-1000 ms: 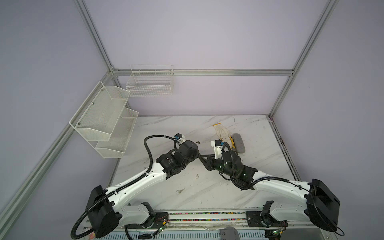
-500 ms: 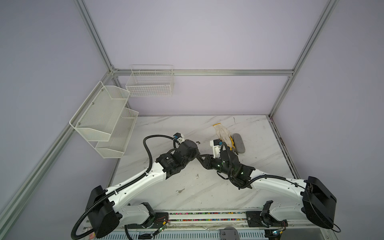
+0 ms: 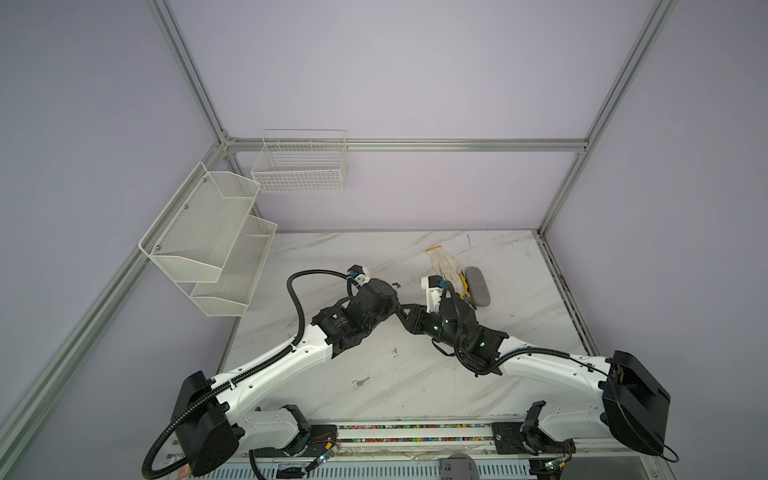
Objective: Unlock with the key
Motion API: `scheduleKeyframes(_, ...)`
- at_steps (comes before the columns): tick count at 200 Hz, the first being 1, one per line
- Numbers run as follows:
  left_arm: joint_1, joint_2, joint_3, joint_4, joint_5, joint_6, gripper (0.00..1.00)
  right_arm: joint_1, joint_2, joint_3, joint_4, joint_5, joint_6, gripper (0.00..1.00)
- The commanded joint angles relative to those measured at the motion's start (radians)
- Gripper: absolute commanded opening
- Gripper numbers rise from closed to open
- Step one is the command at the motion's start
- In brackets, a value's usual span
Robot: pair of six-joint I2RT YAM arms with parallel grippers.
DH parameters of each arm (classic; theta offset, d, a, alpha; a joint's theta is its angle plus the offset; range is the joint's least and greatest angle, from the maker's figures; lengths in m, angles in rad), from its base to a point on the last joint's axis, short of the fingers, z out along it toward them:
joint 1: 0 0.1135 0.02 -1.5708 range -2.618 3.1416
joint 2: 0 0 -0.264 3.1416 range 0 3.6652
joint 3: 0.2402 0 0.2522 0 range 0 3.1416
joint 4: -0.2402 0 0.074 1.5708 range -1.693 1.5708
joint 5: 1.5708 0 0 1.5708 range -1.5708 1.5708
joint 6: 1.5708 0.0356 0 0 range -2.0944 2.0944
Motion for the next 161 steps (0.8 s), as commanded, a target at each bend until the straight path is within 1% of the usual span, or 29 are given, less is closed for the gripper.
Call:
scheduleKeyframes(1,0.003,-0.038,-0.032,0.053,0.008,-0.014,0.0,-0.004,0.014,0.036,0.024,0.035,0.003,0.22)
scheduleKeyframes(18,0.003,-0.048,-0.035,0.052,0.01,-0.018,0.0,-0.005,0.023,0.038,0.024,0.041,-0.002,0.21)
scheduleKeyframes(36,0.003,-0.054,-0.034,0.052,0.014,-0.019,0.0,-0.005,0.029,0.04,0.021,0.049,0.001,0.18)
scheduleKeyframes(55,0.003,-0.061,-0.035,0.057,0.018,-0.023,0.0,-0.007,0.03,0.039,0.028,0.051,-0.002,0.17)
scheduleKeyframes(80,0.004,-0.061,-0.035,0.064,0.035,-0.028,0.0,-0.008,0.03,0.042,0.031,0.052,-0.005,0.13)
scheduleKeyframes(91,0.003,-0.061,-0.037,0.069,0.038,-0.032,0.0,-0.009,0.03,0.042,0.034,0.049,-0.002,0.09)
scheduleKeyframes(130,0.003,-0.074,-0.074,0.116,0.035,-0.052,0.0,-0.011,0.03,0.032,0.079,-0.004,0.035,0.0)
scheduleKeyframes(161,0.003,-0.097,-0.11,0.173,0.045,-0.062,0.0,-0.012,0.03,0.005,0.148,-0.066,0.112,0.0)
